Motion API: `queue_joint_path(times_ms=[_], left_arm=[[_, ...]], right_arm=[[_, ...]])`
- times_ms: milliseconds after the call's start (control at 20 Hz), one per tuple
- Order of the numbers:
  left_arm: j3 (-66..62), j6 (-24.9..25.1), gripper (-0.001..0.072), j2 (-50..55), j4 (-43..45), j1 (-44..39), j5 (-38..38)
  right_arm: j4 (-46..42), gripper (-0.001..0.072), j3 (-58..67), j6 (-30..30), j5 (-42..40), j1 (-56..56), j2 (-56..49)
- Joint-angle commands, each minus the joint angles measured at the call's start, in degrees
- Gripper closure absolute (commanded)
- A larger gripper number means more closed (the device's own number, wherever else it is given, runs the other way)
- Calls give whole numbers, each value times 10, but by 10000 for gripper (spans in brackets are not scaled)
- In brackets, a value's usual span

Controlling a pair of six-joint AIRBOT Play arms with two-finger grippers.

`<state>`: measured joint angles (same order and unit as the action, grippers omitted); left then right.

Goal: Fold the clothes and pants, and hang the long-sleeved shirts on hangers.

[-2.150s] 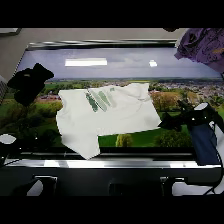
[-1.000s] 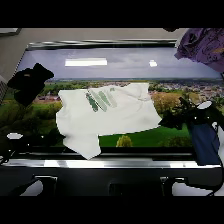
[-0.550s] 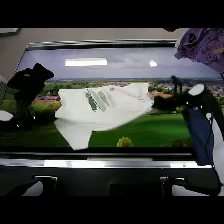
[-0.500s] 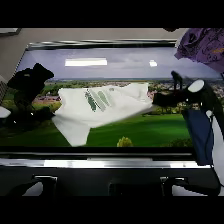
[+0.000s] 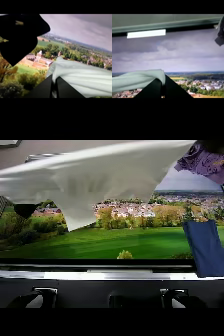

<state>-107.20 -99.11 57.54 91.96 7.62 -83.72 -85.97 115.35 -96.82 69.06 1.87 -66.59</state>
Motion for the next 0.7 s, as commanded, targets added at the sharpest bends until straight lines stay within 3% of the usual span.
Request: queue_joint_path(times_ms=[0,300,450,650], left_arm=[[-68,-21,694,-80,32,-2,-50],[-68,-21,694,-169,38,-2,-52],[-55,-13,695,-155,36,-2,-52],[10,38,694,-67,-14,-2,-52]], right_arm=[[-46,681,31,-13,28,2,128],[-95,681,31,-17,11,2,238],[-91,681,21,-38,47,2,206],[-85,680,-13,-54,151,2,83]])
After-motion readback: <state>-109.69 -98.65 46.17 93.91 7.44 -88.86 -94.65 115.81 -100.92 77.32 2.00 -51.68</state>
